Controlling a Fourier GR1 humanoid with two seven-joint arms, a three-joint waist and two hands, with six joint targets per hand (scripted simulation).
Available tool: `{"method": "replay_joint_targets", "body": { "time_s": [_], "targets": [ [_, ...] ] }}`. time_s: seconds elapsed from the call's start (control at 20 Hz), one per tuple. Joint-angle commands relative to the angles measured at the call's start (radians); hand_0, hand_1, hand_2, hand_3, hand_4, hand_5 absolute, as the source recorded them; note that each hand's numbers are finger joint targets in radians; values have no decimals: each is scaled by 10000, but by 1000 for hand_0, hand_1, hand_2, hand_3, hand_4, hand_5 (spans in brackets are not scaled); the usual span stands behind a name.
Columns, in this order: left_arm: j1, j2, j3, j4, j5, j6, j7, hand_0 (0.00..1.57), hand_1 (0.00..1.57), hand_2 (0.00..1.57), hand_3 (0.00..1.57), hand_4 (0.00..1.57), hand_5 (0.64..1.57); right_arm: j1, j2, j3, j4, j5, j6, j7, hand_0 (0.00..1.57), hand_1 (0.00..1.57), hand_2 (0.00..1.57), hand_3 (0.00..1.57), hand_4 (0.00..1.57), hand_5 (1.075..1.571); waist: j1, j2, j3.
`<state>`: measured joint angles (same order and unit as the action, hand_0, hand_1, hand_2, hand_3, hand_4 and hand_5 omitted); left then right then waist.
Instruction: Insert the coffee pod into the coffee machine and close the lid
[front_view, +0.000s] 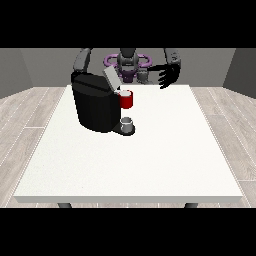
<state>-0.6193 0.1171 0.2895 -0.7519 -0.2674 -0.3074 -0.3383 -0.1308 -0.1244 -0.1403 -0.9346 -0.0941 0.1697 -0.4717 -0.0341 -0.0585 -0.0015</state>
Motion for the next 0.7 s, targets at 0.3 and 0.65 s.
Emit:
{"method": "replay_joint_targets", "body": {
  "time_s": [0.3,0.65],
  "targets": [
    [3757,73,346,449,603,-862,-840,0,0,0,0,259,1571,1171,1155,2117,-2765,1245,-761,1530,0,0,0,0,183,1571,-132,-3018,-2],
    [4498,-45,216,-73,708,-693,-615,0,0,0,0,317,1571,1232,1237,3331,-5340,1584,-1313,2672,0,0,0,0,165,1571,-278,-3180,11]
  ]
}}
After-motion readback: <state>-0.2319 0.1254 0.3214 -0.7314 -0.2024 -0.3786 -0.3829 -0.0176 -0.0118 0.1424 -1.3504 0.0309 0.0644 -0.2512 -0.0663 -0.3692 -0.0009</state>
